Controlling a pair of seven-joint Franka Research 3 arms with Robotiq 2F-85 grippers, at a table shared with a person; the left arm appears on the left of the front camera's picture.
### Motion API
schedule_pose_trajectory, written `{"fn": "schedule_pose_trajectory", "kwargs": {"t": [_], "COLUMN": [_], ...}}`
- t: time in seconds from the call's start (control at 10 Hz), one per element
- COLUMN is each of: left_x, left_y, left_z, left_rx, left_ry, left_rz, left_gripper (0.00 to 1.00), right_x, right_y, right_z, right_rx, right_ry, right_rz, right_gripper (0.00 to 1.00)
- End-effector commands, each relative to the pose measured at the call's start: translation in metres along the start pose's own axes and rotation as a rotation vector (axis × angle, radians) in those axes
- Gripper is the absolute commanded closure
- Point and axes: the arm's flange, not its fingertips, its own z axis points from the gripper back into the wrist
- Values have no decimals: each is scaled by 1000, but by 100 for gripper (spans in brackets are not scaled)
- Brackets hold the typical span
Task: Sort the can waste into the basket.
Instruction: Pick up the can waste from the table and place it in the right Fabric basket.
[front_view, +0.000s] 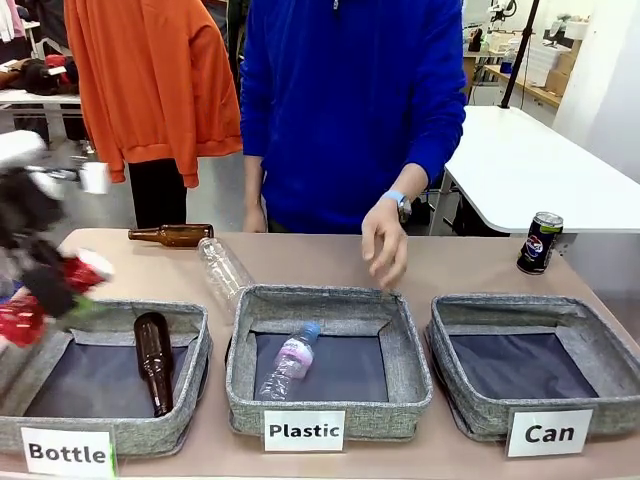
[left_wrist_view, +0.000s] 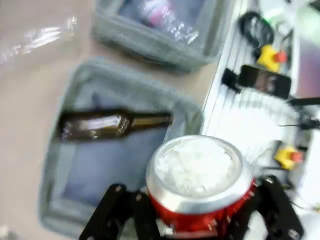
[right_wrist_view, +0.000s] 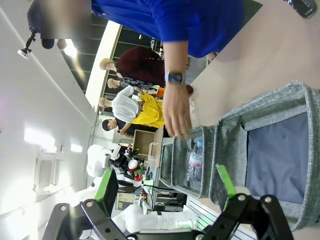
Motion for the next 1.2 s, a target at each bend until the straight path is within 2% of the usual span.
{"fn": "schedule_pose_trajectory", "kwargs": {"t": [0.0, 0.2, 0.3, 0.4, 0.6, 0.7, 0.8, 0.9, 1.1], "left_x": [55, 73, 93, 123, 206, 245, 275, 302, 331], "left_y": [-10, -25, -44, -57, -81, -104, -128, -154, -183], "left_z": [-23, -37, -48, -55, -64, -77, -101, -130, -169], "left_rx": [67, 63, 156, 221, 351, 355, 364, 297, 288], "left_ry": [89, 95, 23, 3, 1, 6, -56, -53, -62], "left_rz": [-128, -180, -211, -279, -475, -557, -605, -694, -785], "left_gripper": [100, 100, 100, 100, 100, 100, 100, 100, 100], "right_x": [3, 3, 3, 3, 3, 0, -7, -19, -36], "right_y": [1, 1, 1, 1, 1, 0, 12, 17, 3], "right_z": [-1, -1, -1, -1, -1, 0, 48, 98, 160], "right_rx": [24, 24, 24, 24, 24, 0, -60, -91, -73], "right_ry": [-16, -16, -16, -16, -16, -1, 0, -27, -47], "right_rz": [26, 26, 26, 26, 26, 0, -23, -24, -44], "right_gripper": [0, 0, 0, 0, 0, 0, 0, 0, 0]}}
